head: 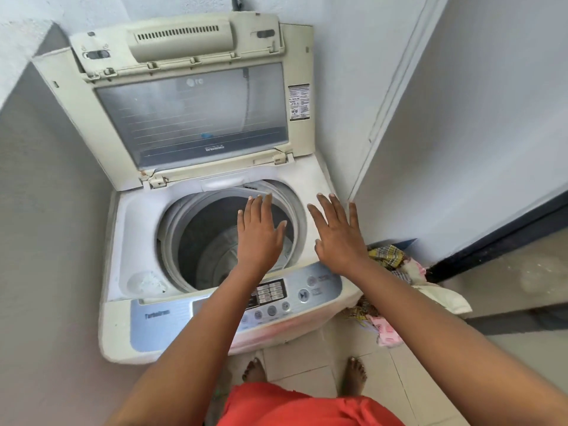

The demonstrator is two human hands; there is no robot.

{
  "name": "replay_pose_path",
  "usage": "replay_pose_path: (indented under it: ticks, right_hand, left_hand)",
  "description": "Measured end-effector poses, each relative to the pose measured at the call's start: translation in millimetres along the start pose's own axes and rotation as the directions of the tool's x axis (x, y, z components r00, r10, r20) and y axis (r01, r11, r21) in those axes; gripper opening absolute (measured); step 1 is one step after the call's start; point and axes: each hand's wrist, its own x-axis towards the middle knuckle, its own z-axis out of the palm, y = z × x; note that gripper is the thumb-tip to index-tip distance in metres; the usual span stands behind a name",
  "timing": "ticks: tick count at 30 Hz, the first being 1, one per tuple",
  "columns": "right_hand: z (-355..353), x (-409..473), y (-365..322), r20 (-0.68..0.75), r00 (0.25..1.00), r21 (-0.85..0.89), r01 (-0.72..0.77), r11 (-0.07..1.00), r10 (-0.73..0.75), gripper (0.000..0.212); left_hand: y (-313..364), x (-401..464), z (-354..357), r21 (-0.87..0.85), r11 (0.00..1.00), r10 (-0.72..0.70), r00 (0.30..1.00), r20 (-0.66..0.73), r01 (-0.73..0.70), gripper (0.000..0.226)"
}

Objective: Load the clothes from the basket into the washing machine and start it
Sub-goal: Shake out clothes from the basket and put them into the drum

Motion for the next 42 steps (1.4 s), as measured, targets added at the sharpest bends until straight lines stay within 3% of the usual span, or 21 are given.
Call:
replay_pose_path:
  ticks: [10, 18, 25, 33, 42]
  right_hand:
    - [6, -41, 121, -0.043, 0.996, -0.006, 0.083, 0.997, -0.083, 0.066]
    - [19, -78, 211, -0.004, 0.999, 0.04, 0.053, 0.998, -0.053, 0.064]
    - [43, -106, 269, 0.1, 0.994, 0.099, -0.048, 0.994, 0.038, 0.063]
    - [81, -123, 312, 0.235, 0.963, 0.117, -0.161, 0.98, 0.13, 0.062]
    - [148, -114, 336, 0.598, 0.798, 0.117, -0.186, 0.976, 0.08, 0.066]
  left_hand:
    - [121, -15, 59, -0.096, 0.995, 0.017, 0.998, -0.066, -0.023, 0.058]
    - [191, -27, 105, -0.086, 0.994, 0.068, 0.998, -0.002, -0.068, 0.059]
    - [220, -29, 149, -0.059, 0.992, 0.12, 0.977, 0.175, -0.111, 0.048]
    - [235, -23, 203, -0.001, 0.984, 0.159, 0.886, 0.435, -0.177, 0.05]
    - [220, -32, 271, 0.106, 0.963, 0.114, 0.731, 0.672, -0.248, 0.058]
